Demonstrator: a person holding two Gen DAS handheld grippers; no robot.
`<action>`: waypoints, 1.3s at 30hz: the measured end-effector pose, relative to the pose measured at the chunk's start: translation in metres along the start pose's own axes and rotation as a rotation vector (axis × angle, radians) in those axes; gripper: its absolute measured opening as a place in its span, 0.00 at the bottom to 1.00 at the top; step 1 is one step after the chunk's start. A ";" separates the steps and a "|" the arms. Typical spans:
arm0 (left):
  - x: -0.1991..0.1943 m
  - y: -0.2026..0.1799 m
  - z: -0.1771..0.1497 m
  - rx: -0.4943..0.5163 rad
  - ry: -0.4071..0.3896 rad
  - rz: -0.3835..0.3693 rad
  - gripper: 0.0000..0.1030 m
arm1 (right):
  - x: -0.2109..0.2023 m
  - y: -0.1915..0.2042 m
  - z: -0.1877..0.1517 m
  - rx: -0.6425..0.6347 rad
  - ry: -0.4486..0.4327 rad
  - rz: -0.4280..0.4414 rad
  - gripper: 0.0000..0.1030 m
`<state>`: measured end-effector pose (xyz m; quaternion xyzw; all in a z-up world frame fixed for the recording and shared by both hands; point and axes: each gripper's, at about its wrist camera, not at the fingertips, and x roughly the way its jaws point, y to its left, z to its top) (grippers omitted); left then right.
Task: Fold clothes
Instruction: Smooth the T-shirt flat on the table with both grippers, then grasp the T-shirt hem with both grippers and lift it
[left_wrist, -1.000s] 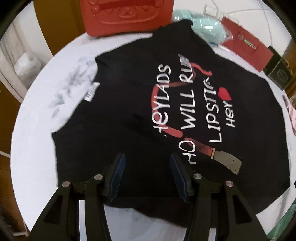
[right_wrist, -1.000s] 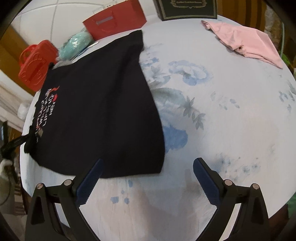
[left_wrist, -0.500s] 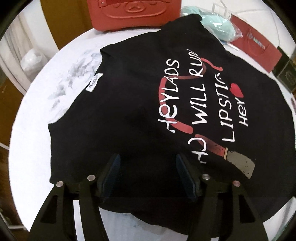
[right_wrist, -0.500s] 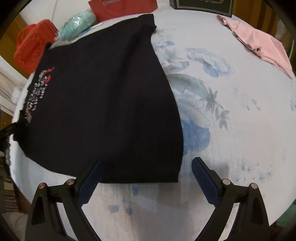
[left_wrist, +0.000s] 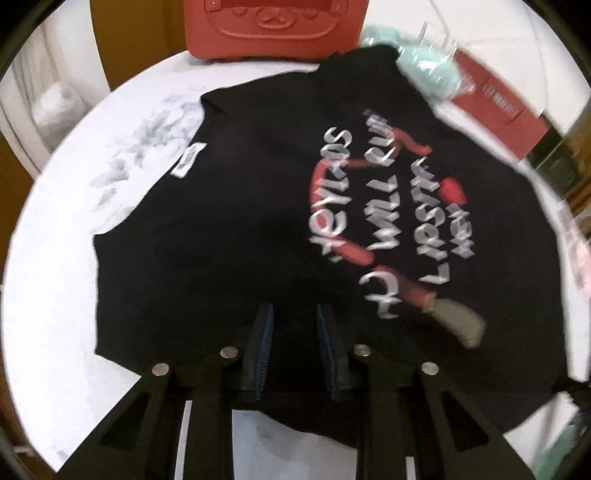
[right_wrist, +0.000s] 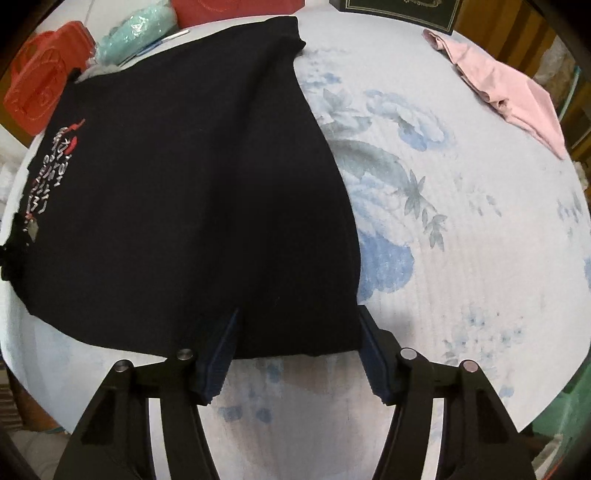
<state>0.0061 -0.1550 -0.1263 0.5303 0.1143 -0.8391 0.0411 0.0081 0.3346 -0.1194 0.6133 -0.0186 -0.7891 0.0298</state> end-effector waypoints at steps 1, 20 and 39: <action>-0.004 -0.001 0.003 -0.004 -0.008 -0.019 0.46 | -0.001 -0.002 0.000 0.013 0.001 0.018 0.60; 0.013 0.009 0.011 -0.034 0.010 0.078 0.06 | -0.005 0.001 -0.005 0.009 0.010 0.055 0.18; 0.000 0.021 -0.005 -0.050 -0.013 0.106 0.05 | -0.001 -0.019 -0.008 0.066 -0.042 0.130 0.06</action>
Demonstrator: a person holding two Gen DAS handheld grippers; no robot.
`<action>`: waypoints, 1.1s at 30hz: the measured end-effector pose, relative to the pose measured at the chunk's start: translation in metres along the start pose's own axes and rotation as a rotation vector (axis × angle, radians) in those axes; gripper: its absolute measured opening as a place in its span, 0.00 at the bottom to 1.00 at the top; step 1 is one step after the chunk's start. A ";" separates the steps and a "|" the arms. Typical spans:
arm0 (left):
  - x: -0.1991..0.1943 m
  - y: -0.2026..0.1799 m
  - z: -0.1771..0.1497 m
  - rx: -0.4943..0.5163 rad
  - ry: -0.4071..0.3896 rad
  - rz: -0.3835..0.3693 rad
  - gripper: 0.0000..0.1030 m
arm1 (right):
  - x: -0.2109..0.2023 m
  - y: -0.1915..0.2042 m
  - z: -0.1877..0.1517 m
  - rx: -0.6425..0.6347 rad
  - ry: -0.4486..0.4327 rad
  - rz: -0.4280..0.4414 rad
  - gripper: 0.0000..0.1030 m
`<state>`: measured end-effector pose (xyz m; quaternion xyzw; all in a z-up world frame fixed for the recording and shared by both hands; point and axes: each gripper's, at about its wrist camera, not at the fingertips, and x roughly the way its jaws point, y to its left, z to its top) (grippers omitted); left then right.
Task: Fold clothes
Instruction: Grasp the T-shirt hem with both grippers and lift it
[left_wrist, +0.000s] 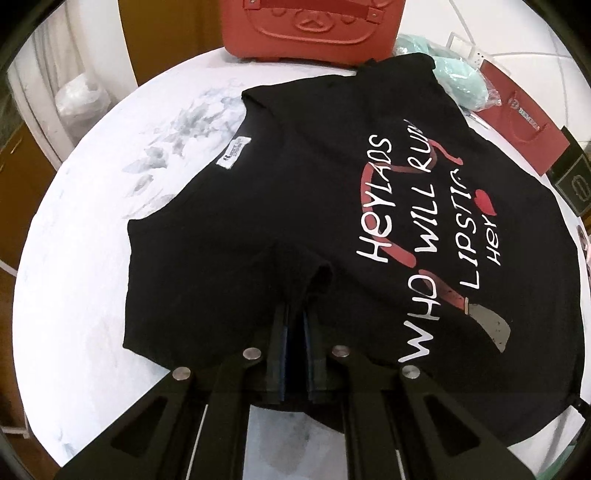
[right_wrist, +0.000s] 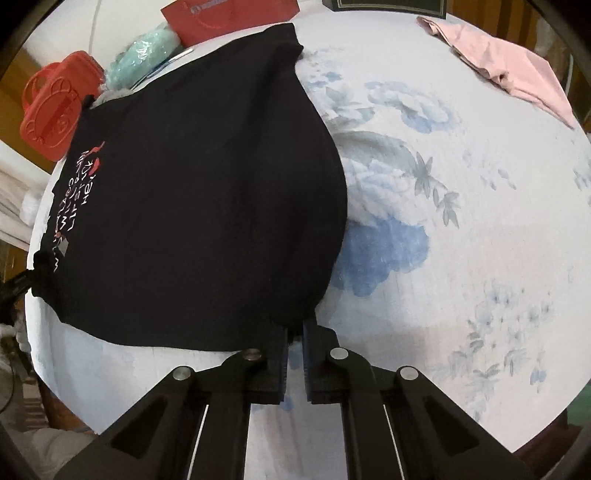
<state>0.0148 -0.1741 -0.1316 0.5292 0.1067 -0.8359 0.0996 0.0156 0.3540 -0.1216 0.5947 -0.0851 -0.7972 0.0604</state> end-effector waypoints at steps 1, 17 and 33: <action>-0.001 0.000 -0.001 -0.002 0.001 0.001 0.05 | -0.001 -0.002 -0.001 0.005 -0.007 0.009 0.06; -0.162 0.046 -0.034 -0.113 -0.288 0.004 0.03 | -0.103 -0.030 -0.028 0.234 -0.420 0.415 0.05; -0.201 0.044 -0.040 -0.045 -0.315 -0.013 0.03 | -0.118 -0.063 -0.038 0.206 -0.348 0.282 0.07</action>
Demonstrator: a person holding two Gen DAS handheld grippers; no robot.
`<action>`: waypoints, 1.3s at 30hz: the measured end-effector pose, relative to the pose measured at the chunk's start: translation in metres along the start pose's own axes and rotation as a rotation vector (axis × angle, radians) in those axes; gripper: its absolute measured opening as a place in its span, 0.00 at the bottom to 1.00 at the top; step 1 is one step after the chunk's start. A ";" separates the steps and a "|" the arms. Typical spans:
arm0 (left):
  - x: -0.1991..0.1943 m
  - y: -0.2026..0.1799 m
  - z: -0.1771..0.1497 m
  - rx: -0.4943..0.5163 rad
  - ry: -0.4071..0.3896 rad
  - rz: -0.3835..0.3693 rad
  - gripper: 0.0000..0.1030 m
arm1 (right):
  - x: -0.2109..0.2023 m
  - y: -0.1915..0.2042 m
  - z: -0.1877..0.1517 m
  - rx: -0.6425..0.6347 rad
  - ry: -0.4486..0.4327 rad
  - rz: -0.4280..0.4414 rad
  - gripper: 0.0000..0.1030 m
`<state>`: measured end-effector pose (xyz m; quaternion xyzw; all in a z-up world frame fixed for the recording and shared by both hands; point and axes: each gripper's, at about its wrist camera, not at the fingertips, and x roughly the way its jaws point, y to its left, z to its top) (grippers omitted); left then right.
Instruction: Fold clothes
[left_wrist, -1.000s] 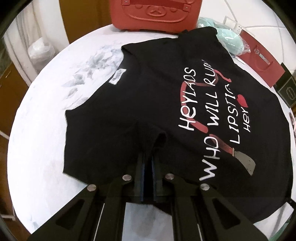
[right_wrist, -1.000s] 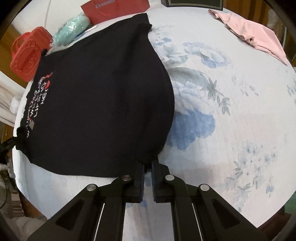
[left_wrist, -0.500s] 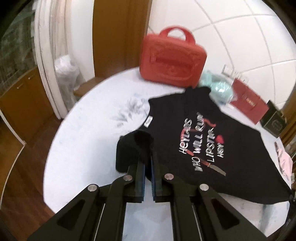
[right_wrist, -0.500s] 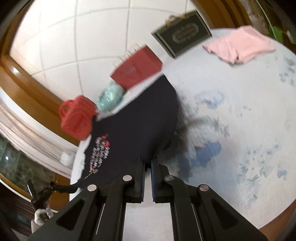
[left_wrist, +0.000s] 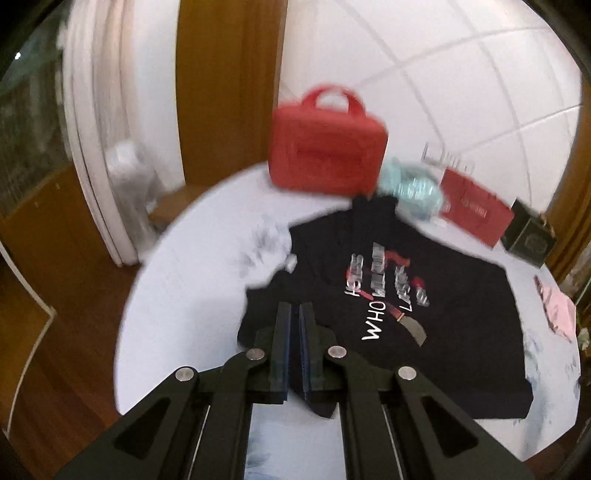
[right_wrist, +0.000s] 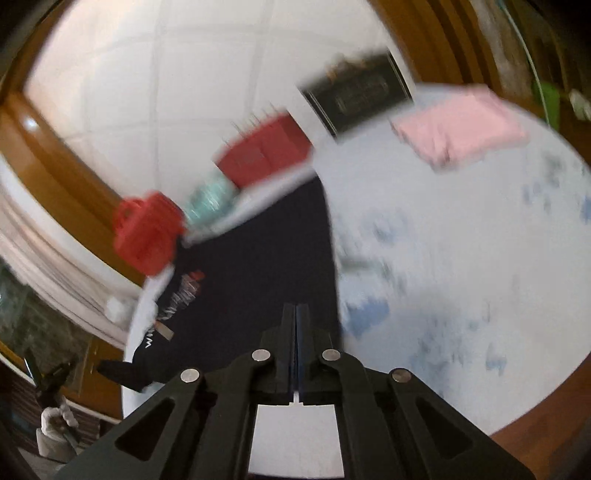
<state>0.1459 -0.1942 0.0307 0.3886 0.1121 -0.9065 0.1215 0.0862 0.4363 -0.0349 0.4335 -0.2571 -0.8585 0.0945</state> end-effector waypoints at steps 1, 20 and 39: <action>0.016 0.000 -0.002 -0.002 0.038 -0.001 0.03 | 0.015 -0.004 -0.005 0.002 0.042 -0.024 0.09; 0.145 0.045 -0.054 -0.066 0.365 0.008 0.51 | 0.114 0.018 -0.046 -0.123 0.252 -0.156 0.84; 0.169 0.031 -0.064 0.037 0.352 0.084 0.76 | 0.138 0.037 -0.051 -0.172 0.204 -0.179 0.69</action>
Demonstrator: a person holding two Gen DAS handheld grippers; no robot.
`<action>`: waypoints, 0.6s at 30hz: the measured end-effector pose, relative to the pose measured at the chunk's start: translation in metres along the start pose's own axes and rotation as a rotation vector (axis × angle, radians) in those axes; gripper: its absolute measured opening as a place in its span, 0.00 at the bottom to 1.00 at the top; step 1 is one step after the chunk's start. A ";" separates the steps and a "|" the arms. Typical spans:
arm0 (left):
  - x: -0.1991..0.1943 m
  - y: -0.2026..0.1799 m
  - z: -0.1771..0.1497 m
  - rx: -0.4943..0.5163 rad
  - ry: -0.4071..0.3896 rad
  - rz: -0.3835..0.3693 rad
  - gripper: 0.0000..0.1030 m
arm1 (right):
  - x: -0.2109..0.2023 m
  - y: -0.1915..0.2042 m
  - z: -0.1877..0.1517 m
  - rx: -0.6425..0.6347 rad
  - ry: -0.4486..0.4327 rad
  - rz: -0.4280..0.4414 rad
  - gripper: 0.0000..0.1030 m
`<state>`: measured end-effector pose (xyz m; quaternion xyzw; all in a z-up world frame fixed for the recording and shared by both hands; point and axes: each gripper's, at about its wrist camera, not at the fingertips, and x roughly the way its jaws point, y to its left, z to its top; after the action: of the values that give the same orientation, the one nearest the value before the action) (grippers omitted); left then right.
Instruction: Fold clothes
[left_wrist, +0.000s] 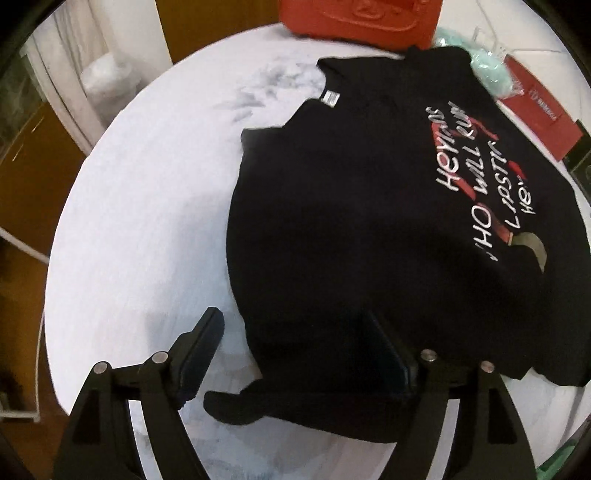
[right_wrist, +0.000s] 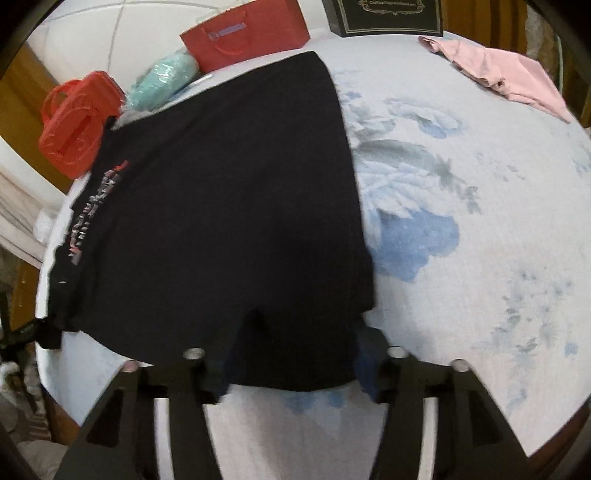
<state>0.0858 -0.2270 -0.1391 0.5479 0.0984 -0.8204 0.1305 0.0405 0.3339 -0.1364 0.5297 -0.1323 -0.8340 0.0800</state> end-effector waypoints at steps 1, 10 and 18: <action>-0.001 0.001 -0.002 0.004 -0.017 -0.002 0.76 | 0.001 0.001 0.000 0.005 -0.004 0.016 0.71; -0.011 -0.006 -0.005 -0.004 -0.013 -0.071 0.09 | 0.001 0.004 0.007 -0.055 0.093 -0.077 0.05; -0.011 -0.027 -0.004 0.025 0.021 -0.092 0.14 | -0.004 -0.001 0.006 -0.009 0.063 -0.027 0.05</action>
<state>0.0844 -0.1993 -0.1295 0.5529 0.1147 -0.8209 0.0850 0.0367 0.3369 -0.1310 0.5570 -0.1188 -0.8186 0.0750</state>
